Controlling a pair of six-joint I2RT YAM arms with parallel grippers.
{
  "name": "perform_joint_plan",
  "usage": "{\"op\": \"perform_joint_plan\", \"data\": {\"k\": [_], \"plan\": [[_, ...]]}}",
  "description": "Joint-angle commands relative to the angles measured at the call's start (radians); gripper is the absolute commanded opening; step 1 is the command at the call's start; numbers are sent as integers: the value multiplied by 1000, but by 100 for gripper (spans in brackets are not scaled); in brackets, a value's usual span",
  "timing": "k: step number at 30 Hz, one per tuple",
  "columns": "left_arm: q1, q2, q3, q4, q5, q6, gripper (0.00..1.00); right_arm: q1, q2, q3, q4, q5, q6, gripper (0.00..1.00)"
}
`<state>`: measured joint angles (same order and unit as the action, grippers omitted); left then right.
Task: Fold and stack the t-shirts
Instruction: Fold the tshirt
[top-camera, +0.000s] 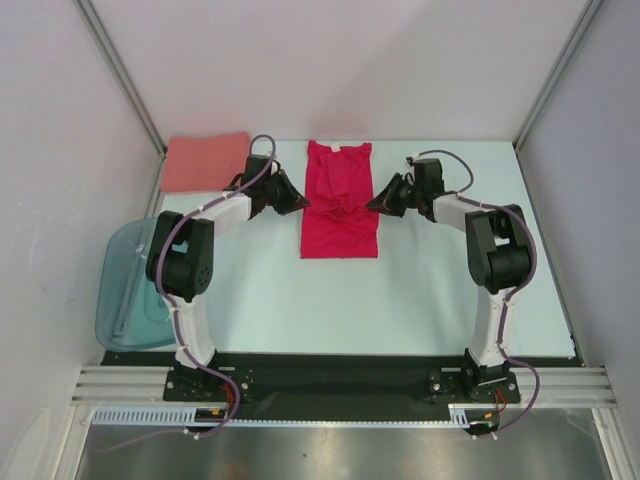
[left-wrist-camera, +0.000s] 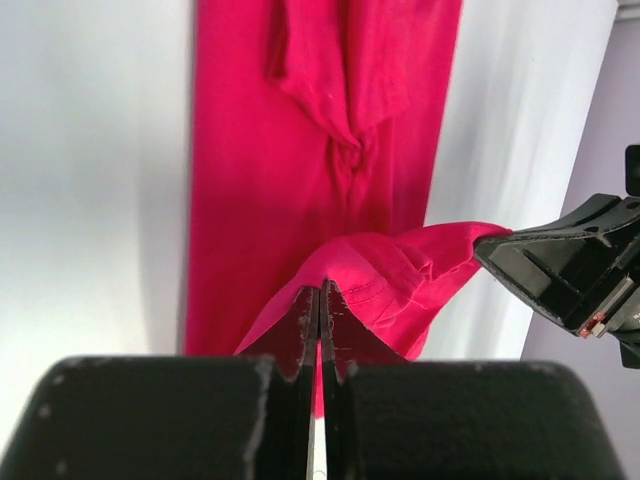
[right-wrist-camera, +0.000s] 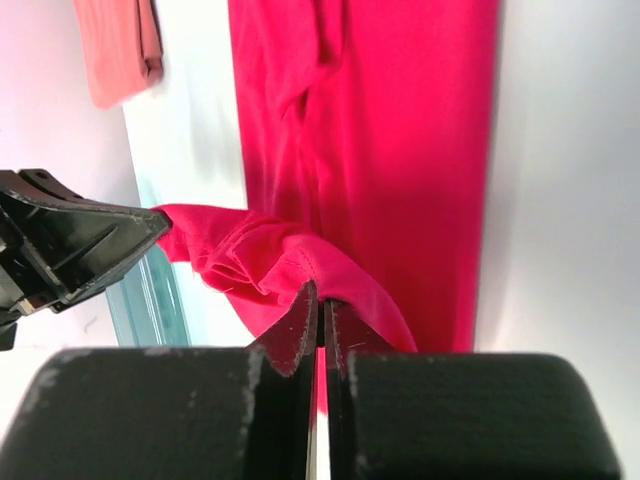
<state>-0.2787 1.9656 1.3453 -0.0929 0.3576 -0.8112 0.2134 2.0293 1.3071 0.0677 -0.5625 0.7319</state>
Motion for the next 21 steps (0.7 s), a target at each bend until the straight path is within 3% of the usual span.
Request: {"op": "perform_joint_plan", "data": {"k": [1, 14, 16, 17, 19, 20, 21], "plan": [[22, 35, 71, 4, 43, 3, 0, -20, 60, 92, 4, -65, -12, 0], [49, 173, 207, -62, 50, 1, 0, -45, 181, 218, -2, -131, -12, 1], [53, 185, 233, -88, 46, 10, 8, -48, 198, 239, -2, -149, -17, 4], [56, 197, 242, -99, 37, 15, 23, -54, 218, 248, -8, -157, -23, 11], [62, 219, 320, -183, 26, 93, 31, -65, 241, 300, -22, -158, -80, 18], [61, 226, 365, -235, -68, 142, 42, -87, 253, 337, -63, -148, -113, 30], [59, 225, 402, -282, -110, 183, 46, -100, 276, 375, -116, -136, -149, 36]]}}
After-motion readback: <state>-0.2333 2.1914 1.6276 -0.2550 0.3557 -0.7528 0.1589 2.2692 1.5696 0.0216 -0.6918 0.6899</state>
